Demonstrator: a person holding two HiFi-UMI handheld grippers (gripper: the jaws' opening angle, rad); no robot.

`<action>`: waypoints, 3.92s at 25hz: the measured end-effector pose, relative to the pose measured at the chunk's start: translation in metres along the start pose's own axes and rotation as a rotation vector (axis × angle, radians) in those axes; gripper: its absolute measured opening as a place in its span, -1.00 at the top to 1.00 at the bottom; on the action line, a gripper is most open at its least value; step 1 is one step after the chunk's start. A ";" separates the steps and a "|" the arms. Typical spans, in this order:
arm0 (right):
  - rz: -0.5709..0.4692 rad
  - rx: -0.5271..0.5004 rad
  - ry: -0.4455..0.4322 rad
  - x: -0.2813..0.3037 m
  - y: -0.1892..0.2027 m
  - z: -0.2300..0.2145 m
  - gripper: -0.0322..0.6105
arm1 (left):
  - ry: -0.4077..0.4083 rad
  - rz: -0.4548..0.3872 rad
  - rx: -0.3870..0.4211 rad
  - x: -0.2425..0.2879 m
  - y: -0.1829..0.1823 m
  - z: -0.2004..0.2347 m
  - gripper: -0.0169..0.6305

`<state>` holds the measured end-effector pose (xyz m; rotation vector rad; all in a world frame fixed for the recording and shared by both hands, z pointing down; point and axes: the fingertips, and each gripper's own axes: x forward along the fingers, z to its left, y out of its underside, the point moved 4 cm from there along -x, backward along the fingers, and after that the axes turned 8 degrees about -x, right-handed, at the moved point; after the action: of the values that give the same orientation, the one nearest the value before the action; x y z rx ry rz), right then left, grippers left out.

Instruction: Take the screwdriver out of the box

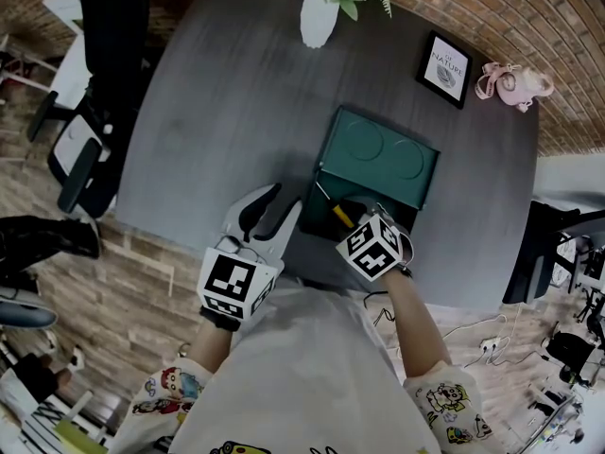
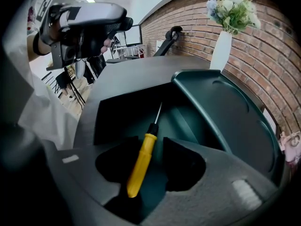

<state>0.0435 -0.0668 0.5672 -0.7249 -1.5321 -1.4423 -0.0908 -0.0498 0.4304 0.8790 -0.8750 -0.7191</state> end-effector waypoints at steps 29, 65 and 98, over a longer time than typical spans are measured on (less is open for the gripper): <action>-0.040 0.150 0.058 -0.017 0.005 -0.011 0.67 | -0.020 -0.024 0.008 -0.010 -0.009 0.009 0.59; -0.387 0.281 0.389 -0.183 -0.010 -0.045 0.67 | 0.108 -0.118 0.177 0.008 -0.069 -0.045 0.70; -0.882 0.381 0.615 -0.275 0.005 -0.034 0.68 | 0.235 -0.119 0.166 0.009 -0.096 -0.077 0.95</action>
<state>0.1758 -0.0569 0.3233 0.6722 -1.5908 -1.6681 -0.0367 -0.0745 0.3230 1.1473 -0.6830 -0.6363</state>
